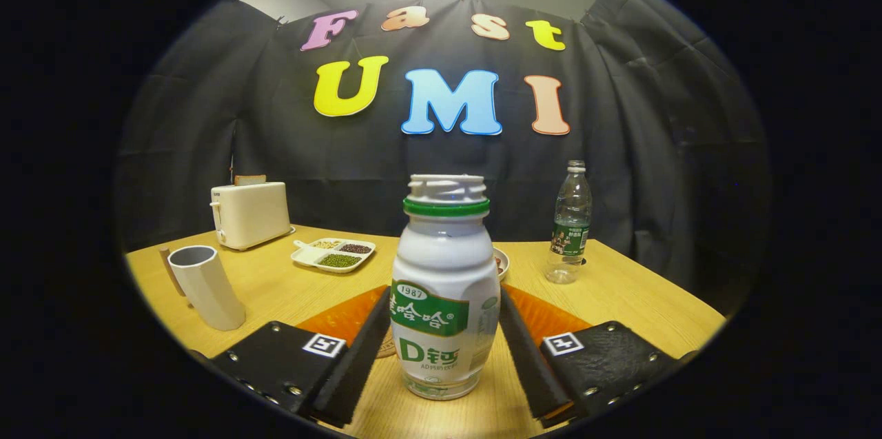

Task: Take the bottle from table, then pour the juice into the cup, finally place the bottle on the coaster

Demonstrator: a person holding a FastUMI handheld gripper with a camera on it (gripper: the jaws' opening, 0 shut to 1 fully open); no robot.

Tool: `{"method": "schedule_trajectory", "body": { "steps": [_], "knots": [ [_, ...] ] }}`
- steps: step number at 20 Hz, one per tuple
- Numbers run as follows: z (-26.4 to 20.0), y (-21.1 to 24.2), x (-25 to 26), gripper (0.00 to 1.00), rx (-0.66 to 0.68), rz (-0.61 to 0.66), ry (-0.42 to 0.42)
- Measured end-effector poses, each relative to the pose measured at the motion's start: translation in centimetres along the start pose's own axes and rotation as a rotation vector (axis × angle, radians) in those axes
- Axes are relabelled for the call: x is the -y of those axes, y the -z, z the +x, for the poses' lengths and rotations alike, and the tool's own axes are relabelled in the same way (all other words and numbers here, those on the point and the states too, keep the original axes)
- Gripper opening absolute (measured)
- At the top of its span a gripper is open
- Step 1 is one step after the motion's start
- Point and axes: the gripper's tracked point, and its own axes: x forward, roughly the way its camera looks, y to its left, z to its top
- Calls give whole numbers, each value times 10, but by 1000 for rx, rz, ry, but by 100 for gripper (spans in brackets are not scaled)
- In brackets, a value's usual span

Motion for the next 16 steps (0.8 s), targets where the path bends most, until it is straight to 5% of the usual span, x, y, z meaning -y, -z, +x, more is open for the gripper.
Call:
{"method": "schedule_trajectory", "body": {
  "steps": [3,16],
  "knots": [
    [-1,-1,-2,73,-17,7,-1],
    [-35,-33,-31,73,-47,-50,-84]
  ]
}}
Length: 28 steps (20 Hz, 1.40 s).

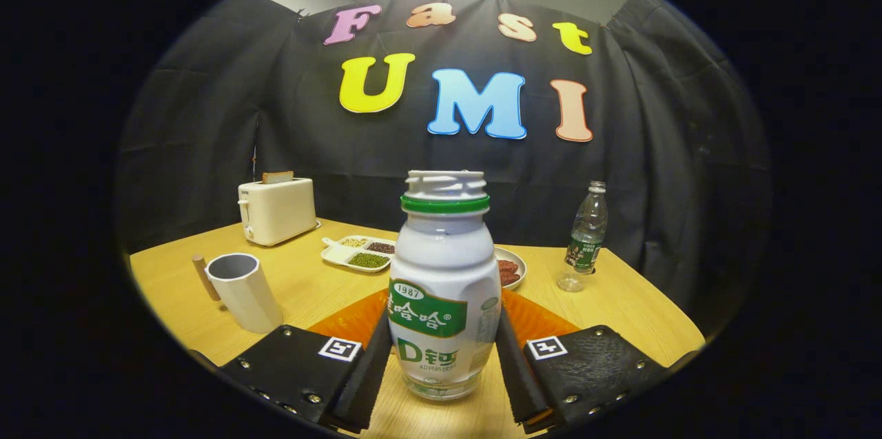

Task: Take the bottle from table, then pour the juice into the cup, finally place the bottle on the coaster

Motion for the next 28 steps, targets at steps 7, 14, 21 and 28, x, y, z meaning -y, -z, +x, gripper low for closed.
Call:
{"method": "schedule_trajectory", "body": {
  "steps": [7,14,21,28],
  "knots": [
    [-1,-12,-27,73,12,-155,-30],
    [7,-7,-63,73,-51,-407,-81],
    [22,-3,-99,73,-82,-679,-119],
    [36,4,-119,73,-106,-906,-122]
  ]
}}
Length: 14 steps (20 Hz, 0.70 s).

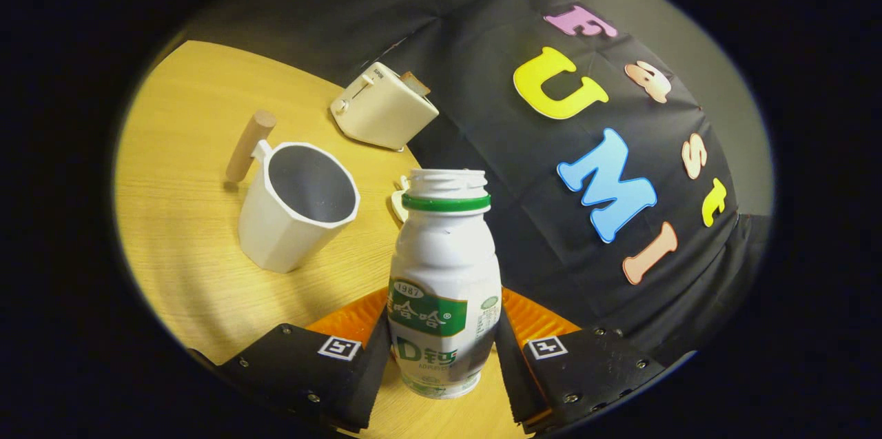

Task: Take the bottle from table, then pour the juice into the cup, finally place the bottle on the coaster

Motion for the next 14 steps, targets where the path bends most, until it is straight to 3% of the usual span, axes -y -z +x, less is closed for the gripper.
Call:
{"method": "schedule_trajectory", "body": {
  "steps": [14],
  "knots": [
    [6,-10,-1,73,-60,-375,35]
  ]
}}
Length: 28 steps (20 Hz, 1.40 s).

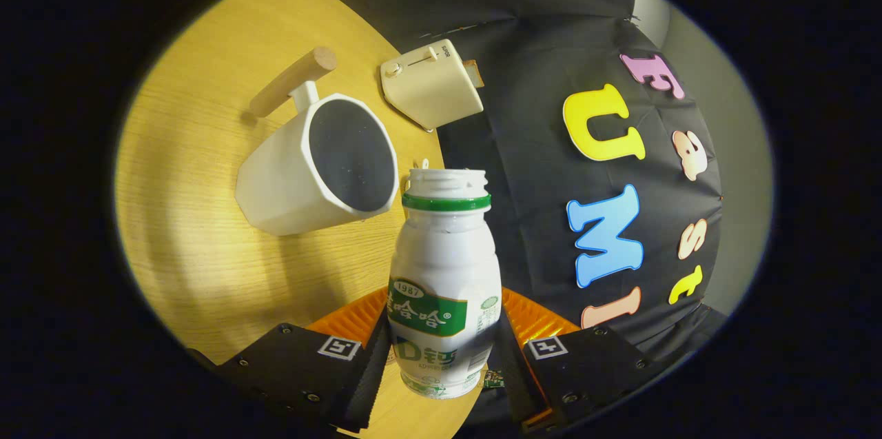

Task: Take the bottle from table, then pour the juice into the cup, finally place the bottle on the coaster

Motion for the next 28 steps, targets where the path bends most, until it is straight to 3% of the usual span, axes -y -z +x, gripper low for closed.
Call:
{"method": "schedule_trajectory", "body": {
  "steps": [7,28],
  "knots": [
    [-7,-6,5,73,-12,-139,32],
    [4,-13,22,72,-36,-348,45]
  ]
}}
